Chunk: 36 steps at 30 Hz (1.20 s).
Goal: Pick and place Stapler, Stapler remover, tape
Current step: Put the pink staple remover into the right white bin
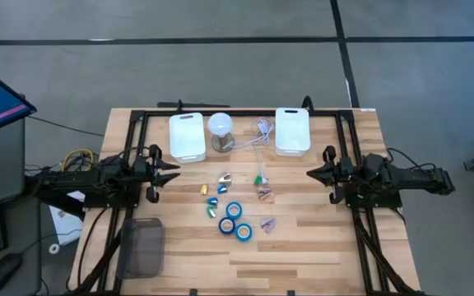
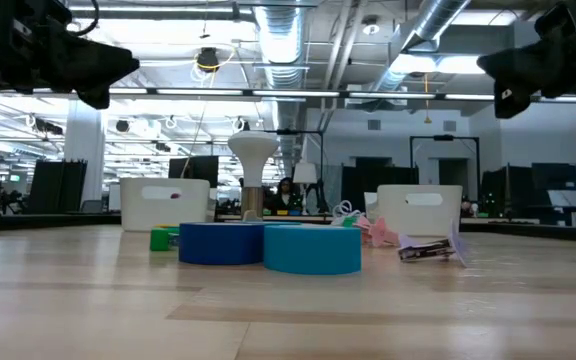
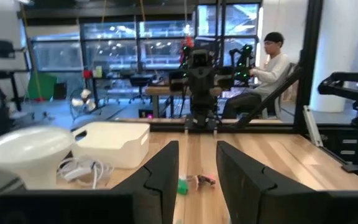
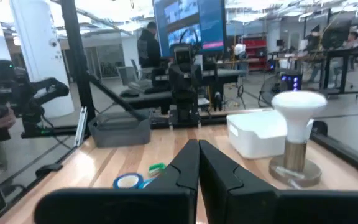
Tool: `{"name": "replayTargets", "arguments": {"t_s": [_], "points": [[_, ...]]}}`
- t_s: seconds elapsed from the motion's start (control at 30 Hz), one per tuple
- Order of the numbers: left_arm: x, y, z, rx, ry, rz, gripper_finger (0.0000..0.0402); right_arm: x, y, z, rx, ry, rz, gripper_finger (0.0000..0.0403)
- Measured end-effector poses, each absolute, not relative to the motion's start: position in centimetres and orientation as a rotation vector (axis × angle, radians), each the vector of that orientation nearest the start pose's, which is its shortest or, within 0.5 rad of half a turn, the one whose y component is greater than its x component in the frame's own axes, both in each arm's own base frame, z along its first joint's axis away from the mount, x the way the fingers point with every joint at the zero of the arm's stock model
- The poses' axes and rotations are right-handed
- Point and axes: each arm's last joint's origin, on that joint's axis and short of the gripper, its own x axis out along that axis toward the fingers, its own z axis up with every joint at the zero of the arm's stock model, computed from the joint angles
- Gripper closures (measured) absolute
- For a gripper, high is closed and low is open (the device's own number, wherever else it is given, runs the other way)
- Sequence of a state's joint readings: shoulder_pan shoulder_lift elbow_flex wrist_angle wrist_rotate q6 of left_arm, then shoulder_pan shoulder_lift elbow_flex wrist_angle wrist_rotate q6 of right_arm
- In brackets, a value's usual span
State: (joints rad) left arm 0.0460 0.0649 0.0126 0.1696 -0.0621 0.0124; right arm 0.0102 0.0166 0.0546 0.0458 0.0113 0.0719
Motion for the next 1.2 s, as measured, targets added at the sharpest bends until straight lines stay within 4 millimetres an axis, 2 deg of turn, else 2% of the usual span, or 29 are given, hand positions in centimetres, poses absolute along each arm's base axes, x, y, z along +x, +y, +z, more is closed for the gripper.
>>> {"name": "replayTargets", "arguments": {"t_s": [0.17,0.3,0.43,0.53,0.73,1.0,1.13,1.2], "points": [[10.6,0.7,19.5,-0.010,-0.081,0.109,0.0302,9.8,0.0,19.0,0.071,-0.040,-0.038,0.0401],[11.9,0.9,20.6,0.069,0.004,0.159,0.0302,10.3,-0.2,19.5,0.067,0.050,-0.078,0.0401],[13.4,1.2,20.5,0.155,0.126,0.253,0.0302,11.2,-0.2,20.2,0.058,0.174,-0.103,0.0401],[14.4,1.3,20.3,0.173,0.182,0.257,0.0302,12.1,-0.2,20.8,0.053,0.282,-0.107,0.0401],[15.4,1.4,20.5,0.170,0.148,0.260,0.0302,15.3,-0.2,22.9,0.028,0.490,-0.109,0.0401],[15.3,1.4,21.1,0.205,0.105,0.274,0.0302,20.3,-0.3,26.6,-0.088,0.563,-0.088,0.0401],[15.3,1.4,21.1,0.206,0.107,0.273,0.0302,22.2,-0.7,26.6,-0.095,0.608,-0.095,0.0402],[15.3,1.4,21.0,0.206,0.108,0.273,0.0302,23.0,-0.9,25.9,-0.112,0.645,-0.094,0.0402]]}}
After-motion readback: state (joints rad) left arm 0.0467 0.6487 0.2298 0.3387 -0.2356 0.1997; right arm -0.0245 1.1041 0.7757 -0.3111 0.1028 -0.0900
